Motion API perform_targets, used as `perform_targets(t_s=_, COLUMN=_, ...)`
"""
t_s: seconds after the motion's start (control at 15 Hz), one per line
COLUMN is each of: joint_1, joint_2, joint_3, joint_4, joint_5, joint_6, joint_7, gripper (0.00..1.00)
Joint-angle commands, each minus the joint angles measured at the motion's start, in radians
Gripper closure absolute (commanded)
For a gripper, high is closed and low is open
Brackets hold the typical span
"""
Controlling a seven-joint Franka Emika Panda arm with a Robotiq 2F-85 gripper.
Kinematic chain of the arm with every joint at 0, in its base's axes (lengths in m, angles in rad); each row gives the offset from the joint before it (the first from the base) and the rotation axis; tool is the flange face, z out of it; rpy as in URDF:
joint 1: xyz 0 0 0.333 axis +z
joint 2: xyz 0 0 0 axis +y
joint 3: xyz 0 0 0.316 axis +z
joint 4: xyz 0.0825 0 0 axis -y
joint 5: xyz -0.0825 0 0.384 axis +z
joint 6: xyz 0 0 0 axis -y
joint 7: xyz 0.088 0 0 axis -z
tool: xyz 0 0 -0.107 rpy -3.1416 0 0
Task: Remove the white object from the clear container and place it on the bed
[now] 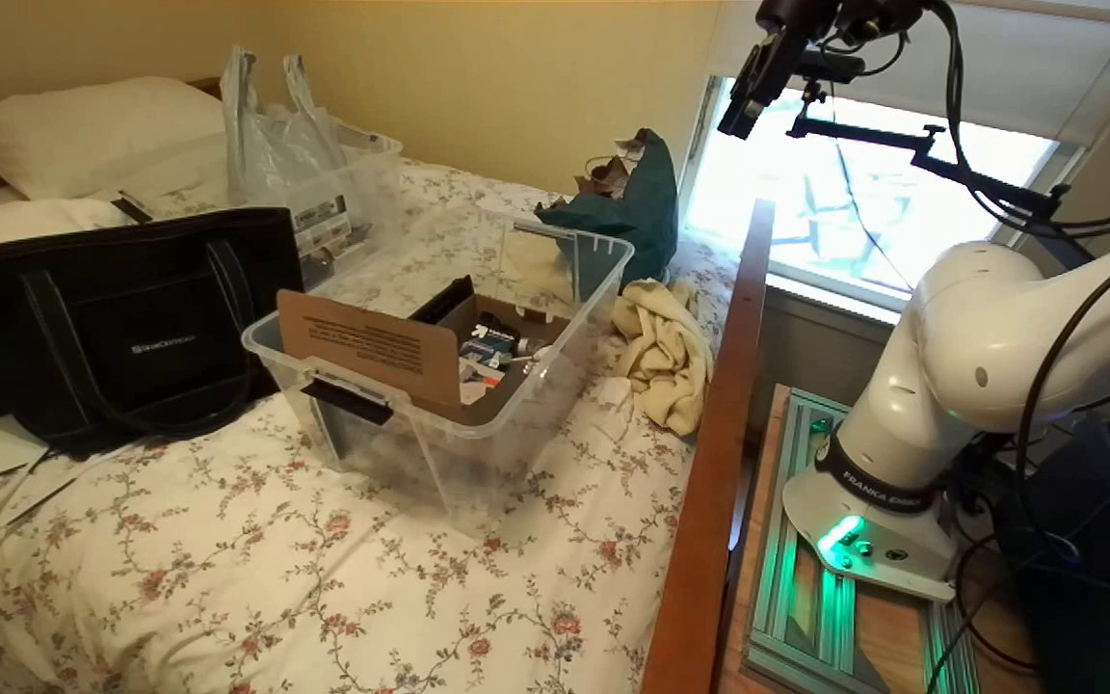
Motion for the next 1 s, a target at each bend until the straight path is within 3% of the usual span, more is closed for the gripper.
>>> perform_targets(t_s=0.0, joint_1=0.010, joint_2=0.051, joint_3=0.059, joint_4=-0.023, joint_5=0.001, joint_6=0.099, joint_7=0.021, gripper=0.00)
perform_targets(t_s=0.33, joint_1=0.051, joint_2=0.140, joint_3=0.131, joint_4=-0.090, joint_5=0.011, joint_6=0.399, joint_7=0.029, gripper=0.00)
perform_targets(t_s=0.67, joint_1=0.092, joint_2=0.294, joint_3=0.147, joint_4=-0.147, joint_5=0.029, joint_6=0.690, joint_7=0.022, gripper=0.00)
perform_targets(t_s=0.93, joint_1=0.100, joint_2=0.439, joint_3=0.152, joint_4=-0.158, joint_5=0.035, joint_6=0.824, joint_7=0.025, gripper=0.00)
